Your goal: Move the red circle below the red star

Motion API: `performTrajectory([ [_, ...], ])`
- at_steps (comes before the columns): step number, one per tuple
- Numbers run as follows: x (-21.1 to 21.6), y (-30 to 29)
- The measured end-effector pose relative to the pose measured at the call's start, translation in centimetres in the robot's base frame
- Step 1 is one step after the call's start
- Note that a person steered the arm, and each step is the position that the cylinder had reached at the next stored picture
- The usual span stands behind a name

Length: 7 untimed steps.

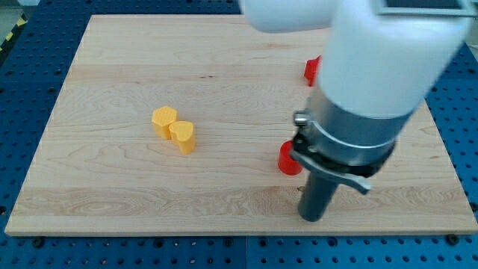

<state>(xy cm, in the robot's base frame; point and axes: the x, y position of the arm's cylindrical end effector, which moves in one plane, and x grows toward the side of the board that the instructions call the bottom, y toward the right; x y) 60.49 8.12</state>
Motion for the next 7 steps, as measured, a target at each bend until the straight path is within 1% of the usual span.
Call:
performTrajectory([
  [1, 0.0, 0.0],
  [2, -0.6, -1.4],
  [3, -2.0, -3.8],
  [4, -4.3, -3.7],
  [6, -7.4, 0.1],
  [7, -10.0, 2.6],
])
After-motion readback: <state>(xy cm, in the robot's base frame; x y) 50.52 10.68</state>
